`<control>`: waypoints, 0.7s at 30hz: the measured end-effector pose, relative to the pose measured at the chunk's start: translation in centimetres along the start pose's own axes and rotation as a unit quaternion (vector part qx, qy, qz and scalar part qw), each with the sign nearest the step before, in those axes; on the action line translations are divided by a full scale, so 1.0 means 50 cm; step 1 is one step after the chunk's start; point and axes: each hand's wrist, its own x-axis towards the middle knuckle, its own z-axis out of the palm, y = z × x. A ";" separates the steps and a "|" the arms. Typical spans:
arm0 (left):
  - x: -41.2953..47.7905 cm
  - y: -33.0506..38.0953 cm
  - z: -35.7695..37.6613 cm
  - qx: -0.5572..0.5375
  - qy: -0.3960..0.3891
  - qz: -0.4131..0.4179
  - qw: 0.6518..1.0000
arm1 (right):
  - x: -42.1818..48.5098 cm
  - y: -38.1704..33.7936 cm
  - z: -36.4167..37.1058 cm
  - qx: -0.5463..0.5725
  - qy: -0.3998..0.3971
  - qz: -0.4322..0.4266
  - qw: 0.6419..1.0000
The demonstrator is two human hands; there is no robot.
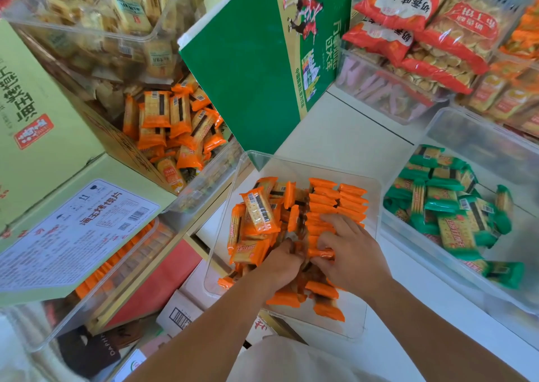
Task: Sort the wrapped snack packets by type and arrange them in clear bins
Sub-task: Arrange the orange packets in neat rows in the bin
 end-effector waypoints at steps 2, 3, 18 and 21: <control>0.010 0.002 0.003 0.007 0.003 -0.013 1.000 | 0.000 -0.002 -0.004 -0.003 -0.005 -0.001 1.000; 0.014 0.000 0.003 0.021 0.005 -0.013 1.000 | -0.001 -0.003 -0.006 -0.003 -0.008 -0.001 1.000; -0.068 -0.058 -0.038 0.224 0.234 0.258 0.910 | 0.006 -0.002 0.002 -0.076 -0.035 -0.013 0.996; -0.093 -0.072 -0.062 0.224 0.228 0.287 0.903 | 0.014 -0.010 0.003 -0.110 -0.048 0.010 0.993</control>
